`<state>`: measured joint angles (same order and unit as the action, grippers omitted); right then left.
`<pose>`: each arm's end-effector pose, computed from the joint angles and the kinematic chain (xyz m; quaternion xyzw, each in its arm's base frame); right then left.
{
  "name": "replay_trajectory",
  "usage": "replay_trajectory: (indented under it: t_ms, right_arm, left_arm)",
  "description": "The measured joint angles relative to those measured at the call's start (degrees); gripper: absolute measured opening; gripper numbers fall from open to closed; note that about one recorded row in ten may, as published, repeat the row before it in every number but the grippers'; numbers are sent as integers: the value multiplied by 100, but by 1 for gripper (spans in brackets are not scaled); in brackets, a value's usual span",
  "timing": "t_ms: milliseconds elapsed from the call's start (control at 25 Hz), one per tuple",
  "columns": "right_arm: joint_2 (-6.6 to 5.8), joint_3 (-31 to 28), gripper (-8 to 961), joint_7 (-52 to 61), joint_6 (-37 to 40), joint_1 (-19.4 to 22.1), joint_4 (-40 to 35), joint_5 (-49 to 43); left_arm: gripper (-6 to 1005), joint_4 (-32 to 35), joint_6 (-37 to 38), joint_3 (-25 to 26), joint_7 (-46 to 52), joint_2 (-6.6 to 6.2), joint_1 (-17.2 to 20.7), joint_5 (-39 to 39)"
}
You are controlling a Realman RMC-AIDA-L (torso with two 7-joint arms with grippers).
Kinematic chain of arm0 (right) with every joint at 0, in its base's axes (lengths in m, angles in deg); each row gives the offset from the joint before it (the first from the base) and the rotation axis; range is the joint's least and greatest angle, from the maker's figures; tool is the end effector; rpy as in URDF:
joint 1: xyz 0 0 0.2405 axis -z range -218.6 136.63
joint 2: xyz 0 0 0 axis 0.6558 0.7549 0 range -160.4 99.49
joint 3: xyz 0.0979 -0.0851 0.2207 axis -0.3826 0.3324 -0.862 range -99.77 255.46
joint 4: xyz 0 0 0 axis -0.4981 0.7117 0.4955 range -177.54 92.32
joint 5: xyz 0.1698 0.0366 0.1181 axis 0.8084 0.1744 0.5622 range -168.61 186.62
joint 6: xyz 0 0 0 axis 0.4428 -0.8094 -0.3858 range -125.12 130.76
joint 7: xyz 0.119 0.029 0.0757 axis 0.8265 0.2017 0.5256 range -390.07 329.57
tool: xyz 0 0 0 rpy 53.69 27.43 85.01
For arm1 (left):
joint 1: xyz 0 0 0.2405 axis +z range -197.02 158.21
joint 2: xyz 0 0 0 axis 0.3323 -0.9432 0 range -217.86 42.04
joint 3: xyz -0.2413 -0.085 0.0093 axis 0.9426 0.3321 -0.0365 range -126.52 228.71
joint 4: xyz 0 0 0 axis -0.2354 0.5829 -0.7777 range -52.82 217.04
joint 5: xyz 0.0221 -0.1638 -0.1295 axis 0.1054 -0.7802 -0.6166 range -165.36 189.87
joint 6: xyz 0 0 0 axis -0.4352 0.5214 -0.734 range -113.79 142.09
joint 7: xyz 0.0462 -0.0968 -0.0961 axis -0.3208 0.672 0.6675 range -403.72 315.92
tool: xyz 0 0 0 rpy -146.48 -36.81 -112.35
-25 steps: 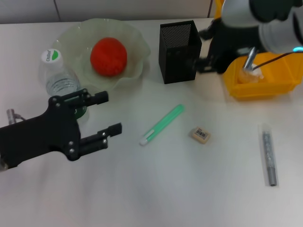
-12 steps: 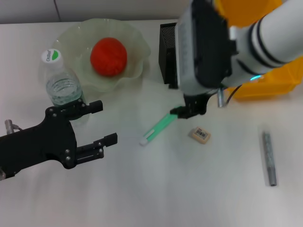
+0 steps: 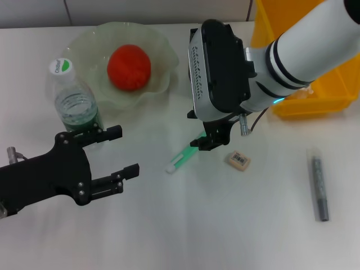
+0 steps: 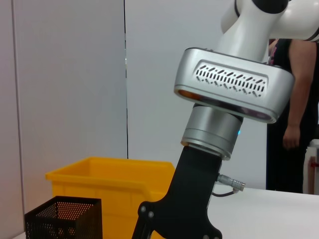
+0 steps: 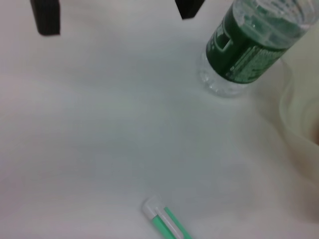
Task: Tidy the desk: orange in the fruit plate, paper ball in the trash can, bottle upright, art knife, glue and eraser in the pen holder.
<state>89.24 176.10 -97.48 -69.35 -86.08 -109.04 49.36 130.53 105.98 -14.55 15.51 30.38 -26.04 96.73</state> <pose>0.1127 0.3631 -0.0842 -0.9735 -0.1085 -0.1835 0.0832 -0.2802 0.2415 0.0037 -0.9290 -0.0814 -0.3129 0.1801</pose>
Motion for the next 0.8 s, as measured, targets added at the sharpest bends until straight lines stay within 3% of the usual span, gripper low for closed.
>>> replay_trajectory:
  t_ms: [800]
  right_arm:
    - [-2,-25,574,-557,527,-428,1326,379]
  left_arm:
    - [739,-56,1,-5,80,0,-8,34]
